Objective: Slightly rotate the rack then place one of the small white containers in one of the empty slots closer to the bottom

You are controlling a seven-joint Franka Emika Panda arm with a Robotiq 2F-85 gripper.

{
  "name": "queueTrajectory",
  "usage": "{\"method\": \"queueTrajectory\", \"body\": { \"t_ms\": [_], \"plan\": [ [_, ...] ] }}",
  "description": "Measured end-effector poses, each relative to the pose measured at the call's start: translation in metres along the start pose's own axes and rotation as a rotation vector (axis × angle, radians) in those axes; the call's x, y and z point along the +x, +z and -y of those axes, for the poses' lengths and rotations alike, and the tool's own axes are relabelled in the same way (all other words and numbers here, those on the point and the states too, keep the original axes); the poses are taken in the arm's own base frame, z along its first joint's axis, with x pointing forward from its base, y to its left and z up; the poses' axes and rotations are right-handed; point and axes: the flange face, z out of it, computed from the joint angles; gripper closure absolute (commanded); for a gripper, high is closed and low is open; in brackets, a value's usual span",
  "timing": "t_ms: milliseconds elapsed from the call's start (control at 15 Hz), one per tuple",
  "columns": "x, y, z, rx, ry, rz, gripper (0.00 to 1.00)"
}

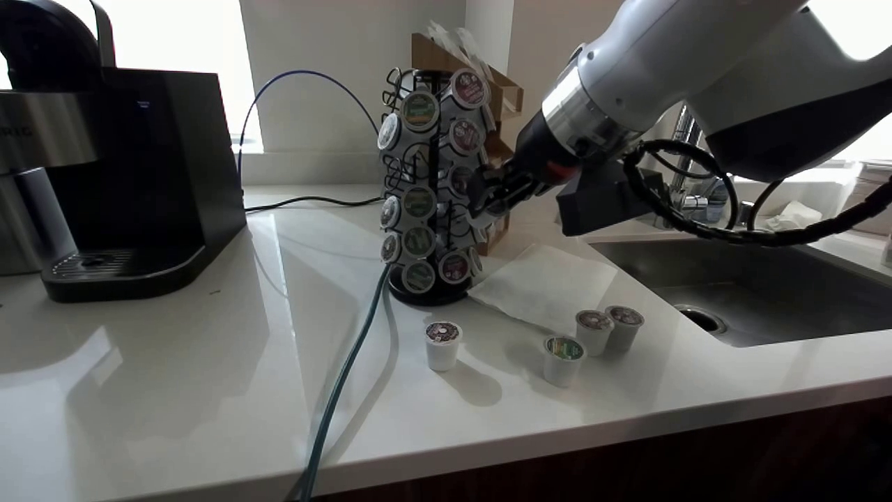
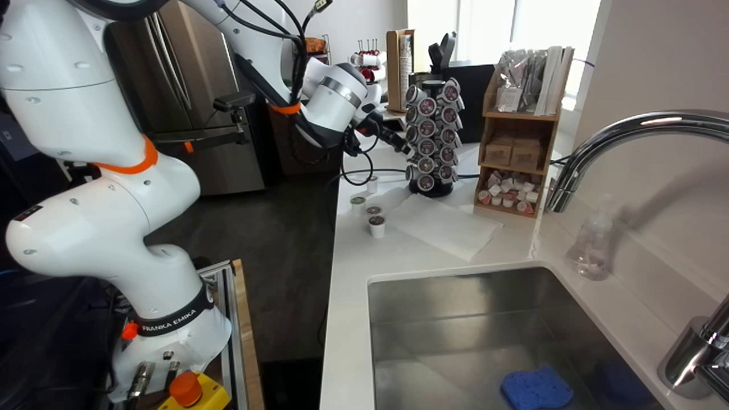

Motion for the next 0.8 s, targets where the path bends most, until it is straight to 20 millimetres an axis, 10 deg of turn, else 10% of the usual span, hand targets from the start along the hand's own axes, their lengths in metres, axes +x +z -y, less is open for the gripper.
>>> {"method": "queueTrajectory", "body": {
  "t_ms": [800],
  "plan": [
    [-0.006,0.023,0.008,0.016,0.027,-0.019,0.71]
  ]
}}
